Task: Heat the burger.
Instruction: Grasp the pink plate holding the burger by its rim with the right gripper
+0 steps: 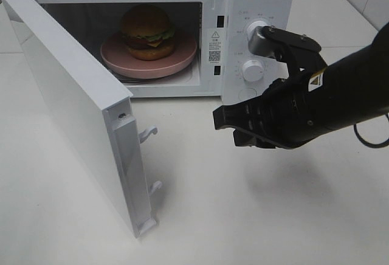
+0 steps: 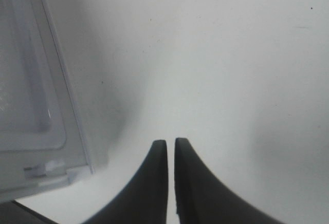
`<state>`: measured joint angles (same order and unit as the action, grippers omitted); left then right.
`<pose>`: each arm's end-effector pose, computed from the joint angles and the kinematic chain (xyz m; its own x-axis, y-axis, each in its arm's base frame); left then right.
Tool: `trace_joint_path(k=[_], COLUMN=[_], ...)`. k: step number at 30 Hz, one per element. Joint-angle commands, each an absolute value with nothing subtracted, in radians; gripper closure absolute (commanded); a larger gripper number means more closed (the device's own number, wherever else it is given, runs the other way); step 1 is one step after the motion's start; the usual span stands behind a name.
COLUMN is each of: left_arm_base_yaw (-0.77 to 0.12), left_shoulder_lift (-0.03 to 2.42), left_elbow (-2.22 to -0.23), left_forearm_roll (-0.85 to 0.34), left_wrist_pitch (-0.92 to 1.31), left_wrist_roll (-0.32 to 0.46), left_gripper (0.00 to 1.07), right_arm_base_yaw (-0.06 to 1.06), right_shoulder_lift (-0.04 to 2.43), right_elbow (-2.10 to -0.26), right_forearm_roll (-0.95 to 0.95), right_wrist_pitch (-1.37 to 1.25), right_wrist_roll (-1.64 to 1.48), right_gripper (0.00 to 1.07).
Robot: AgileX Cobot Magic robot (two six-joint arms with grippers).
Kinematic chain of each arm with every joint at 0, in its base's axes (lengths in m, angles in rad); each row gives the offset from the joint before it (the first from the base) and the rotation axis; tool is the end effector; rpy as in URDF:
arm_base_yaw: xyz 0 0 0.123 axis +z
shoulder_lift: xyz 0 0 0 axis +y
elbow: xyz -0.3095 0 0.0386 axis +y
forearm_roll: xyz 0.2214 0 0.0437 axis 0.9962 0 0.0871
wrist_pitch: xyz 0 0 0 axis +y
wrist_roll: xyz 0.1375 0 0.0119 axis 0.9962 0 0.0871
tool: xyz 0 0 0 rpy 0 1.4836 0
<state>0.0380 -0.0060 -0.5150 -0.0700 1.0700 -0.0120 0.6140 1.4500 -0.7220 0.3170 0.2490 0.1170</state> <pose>-0.0158 -0.0091 0.2465 -0.4446 -0.0625 -0.8935 -0.0033 0.9977 -0.0681 0.2253 0.1719 0.2143 -0.8263 -0.0796 -0.5576 -0.3007 0.8994 0.3171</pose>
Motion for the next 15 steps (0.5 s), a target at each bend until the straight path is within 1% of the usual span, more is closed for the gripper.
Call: trace_joint_path(k=[1, 2, 3, 4, 6, 13, 15], left_arm_base_yaw=[0.04, 0.04, 0.04, 0.04, 0.04, 0.04, 0.04], left_shoulder_lift=[-0.021, -0.021, -0.021, -0.021, -0.021, -0.021, -0.021], left_elbow=[-0.515, -0.515, -0.515, -0.515, -0.515, -0.515, -0.515], left_forearm_roll=[-0.077, -0.077, -0.077, -0.077, -0.077, -0.077, -0.077], left_wrist_pitch=[1.068, 1.068, 1.068, 1.068, 1.068, 1.068, 1.068], left_wrist_roll=[-0.012, -0.012, -0.012, -0.012, -0.012, -0.012, -0.012], left_gripper=[0.09, 0.09, 0.09, 0.09, 0.09, 0.09, 0.09], right_arm_base_yaw=[0.612, 0.612, 0.612, 0.612, 0.612, 0.612, 0.612], right_shoulder_lift=[1.444, 1.444, 1.444, 1.444, 1.444, 1.444, 1.444], right_elbow=[-0.782, -0.782, -0.803, -0.803, -0.819, -0.819, -0.819], right_forearm_roll=[0.098, 0.098, 0.027, 0.027, -0.061, -0.141, -0.152], right_wrist_pitch=[0.394, 0.394, 0.434, 0.434, 0.464, 0.512, 0.542], right_wrist_roll=[0.091, 0.091, 0.071, 0.071, 0.03, -0.121, -0.256], right_gripper=[1.0, 1.0, 0.99, 0.99, 0.98, 0.98, 0.98])
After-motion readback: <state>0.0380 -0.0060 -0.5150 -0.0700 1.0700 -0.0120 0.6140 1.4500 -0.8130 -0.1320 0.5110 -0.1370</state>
